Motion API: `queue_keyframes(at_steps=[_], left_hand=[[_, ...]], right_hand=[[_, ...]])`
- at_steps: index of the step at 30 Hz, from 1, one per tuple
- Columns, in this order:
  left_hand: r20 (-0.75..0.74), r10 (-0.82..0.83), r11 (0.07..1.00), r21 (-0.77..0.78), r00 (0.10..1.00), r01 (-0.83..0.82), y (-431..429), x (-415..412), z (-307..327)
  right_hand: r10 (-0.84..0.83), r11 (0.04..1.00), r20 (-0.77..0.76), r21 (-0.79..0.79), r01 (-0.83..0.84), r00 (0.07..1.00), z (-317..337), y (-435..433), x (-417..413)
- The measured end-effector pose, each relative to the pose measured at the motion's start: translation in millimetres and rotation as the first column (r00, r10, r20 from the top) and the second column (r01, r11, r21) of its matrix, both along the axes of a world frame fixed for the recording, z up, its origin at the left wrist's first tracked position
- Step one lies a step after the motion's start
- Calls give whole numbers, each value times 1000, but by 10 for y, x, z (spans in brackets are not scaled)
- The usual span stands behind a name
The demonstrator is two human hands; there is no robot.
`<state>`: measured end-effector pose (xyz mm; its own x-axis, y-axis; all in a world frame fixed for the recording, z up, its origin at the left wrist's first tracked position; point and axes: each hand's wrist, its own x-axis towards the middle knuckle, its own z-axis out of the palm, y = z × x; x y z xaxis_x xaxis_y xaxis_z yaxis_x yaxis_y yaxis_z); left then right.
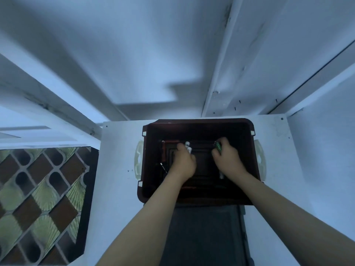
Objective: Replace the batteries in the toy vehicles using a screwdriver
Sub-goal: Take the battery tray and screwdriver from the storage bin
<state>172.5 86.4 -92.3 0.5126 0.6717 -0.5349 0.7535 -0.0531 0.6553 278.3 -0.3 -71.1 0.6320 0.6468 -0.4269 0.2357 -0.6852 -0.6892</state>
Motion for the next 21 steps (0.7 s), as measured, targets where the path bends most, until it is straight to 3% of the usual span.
queue_keyframes(at_steps=[9, 13, 17, 21], left_hand=[[102, 185, 947, -284, 977, -150, 200, -528, 954], [173, 227, 942, -289, 958, -171, 191, -798, 1590], [303, 278, 933, -312, 912, -181, 153, -1218, 2305], [391, 287, 949, -241, 874, -204, 113, -1942, 3083]], right_hand=[[-149, 986, -103, 56, 156, 983, 597, 32, -360], [-278, 944, -356, 71, 323, 892, 1096, 149, -723], [-177, 940, -519, 164, 300, 836, 1770, 329, -1245], [10, 943, -541, 285, 173, 841, 2557, 562, -1944]])
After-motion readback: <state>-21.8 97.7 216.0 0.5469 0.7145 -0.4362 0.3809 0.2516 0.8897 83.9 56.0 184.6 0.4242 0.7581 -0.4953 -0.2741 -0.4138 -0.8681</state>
